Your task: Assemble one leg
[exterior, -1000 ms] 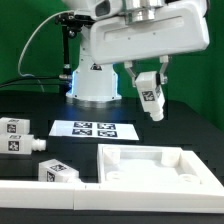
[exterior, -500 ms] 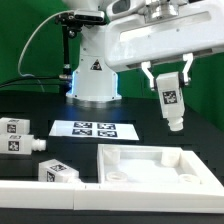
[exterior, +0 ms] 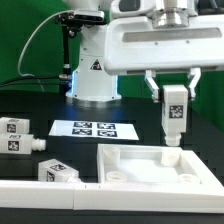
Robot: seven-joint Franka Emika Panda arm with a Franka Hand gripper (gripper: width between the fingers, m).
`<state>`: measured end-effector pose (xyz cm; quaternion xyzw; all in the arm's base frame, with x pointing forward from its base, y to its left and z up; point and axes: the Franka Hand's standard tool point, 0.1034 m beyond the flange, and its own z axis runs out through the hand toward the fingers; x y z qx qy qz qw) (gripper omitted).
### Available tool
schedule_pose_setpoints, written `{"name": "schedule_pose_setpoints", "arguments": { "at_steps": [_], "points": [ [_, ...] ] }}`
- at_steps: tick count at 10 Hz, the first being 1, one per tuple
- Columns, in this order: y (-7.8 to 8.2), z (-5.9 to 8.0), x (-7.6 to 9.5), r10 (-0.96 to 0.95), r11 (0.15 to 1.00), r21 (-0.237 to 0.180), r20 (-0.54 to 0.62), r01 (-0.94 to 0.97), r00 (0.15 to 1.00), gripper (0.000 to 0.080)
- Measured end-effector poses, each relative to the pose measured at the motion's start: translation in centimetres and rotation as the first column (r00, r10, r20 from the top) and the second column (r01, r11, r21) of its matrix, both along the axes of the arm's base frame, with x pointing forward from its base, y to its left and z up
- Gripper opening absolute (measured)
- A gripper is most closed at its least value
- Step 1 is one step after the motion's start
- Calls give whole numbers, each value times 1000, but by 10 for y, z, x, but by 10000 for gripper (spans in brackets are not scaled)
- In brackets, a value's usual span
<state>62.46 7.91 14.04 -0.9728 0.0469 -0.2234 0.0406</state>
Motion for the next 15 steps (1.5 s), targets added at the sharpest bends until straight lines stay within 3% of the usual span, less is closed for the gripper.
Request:
{"name": "schedule_pose_setpoints", "arguments": {
  "at_steps": [5,9,13,15],
  "points": [
    [0,0,0,-2,1000,0,10,2,1000,287],
    [23,-11,-3,75,996,-46,26,-74,997,287],
    [21,-13,-4,71,996,-46,23,-70,997,287],
    [21,-26,-4,84,994,-67,29,-82,996,287]
  ]
}}
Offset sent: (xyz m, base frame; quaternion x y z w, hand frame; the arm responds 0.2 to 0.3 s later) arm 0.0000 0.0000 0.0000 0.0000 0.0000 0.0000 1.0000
